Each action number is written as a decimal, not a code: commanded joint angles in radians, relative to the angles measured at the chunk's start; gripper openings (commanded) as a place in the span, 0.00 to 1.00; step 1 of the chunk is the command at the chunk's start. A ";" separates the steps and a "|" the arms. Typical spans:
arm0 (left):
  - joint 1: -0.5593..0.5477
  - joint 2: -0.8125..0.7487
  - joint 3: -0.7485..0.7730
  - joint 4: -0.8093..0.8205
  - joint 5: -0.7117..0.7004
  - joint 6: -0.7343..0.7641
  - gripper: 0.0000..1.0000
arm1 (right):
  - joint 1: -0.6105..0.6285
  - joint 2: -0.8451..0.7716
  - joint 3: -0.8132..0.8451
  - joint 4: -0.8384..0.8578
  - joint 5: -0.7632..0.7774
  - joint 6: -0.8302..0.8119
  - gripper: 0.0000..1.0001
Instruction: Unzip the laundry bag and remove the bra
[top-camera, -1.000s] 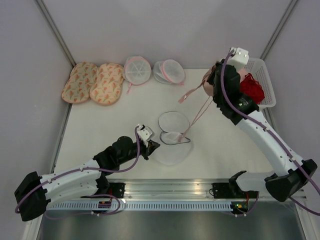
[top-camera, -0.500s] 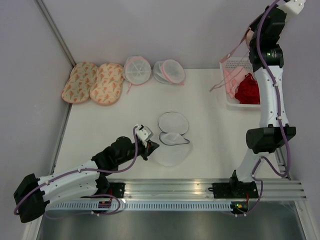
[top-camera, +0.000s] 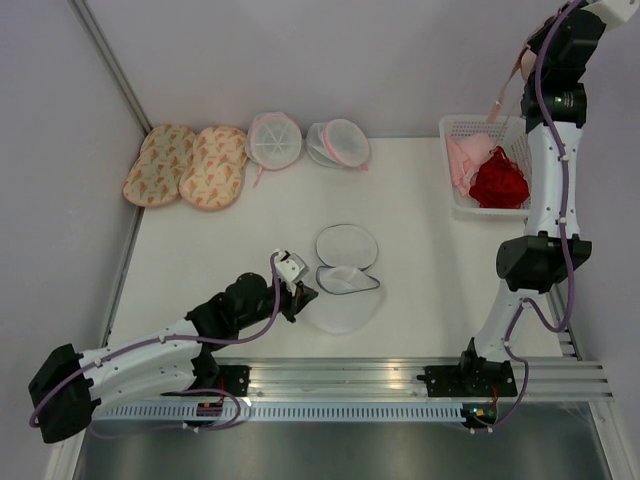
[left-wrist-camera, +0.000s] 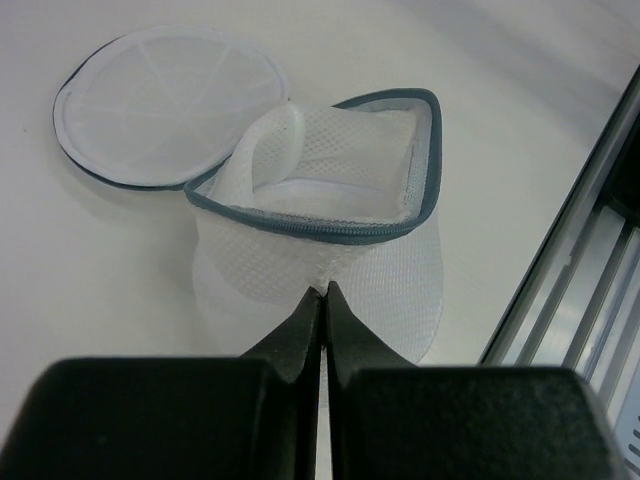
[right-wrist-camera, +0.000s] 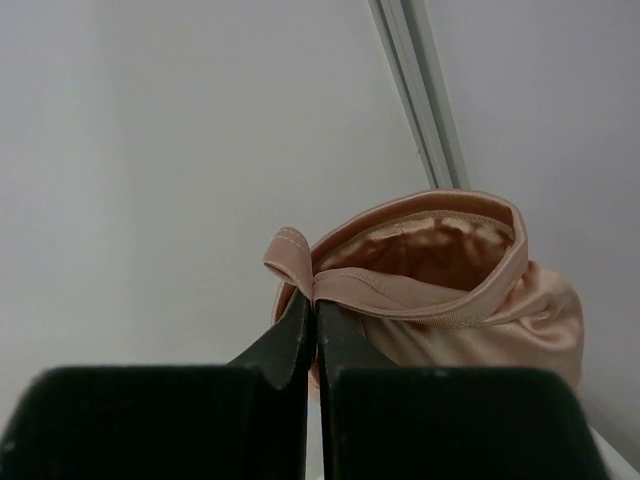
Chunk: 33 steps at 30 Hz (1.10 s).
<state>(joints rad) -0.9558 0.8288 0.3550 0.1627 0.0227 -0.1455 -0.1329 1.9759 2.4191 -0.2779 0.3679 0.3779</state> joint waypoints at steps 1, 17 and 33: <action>-0.001 0.010 0.010 0.034 -0.018 -0.031 0.02 | -0.019 0.037 -0.023 0.032 -0.052 0.013 0.01; -0.003 0.053 -0.002 0.100 0.002 -0.035 0.02 | 0.013 0.074 -0.580 0.043 0.011 0.079 0.01; -0.003 0.116 -0.007 0.092 -0.072 -0.006 0.02 | 0.504 -0.494 -1.266 -0.055 0.101 0.137 0.86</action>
<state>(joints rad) -0.9558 0.9310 0.3515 0.2550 0.0082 -0.1535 0.3065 1.5497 1.2980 -0.3019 0.4149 0.4538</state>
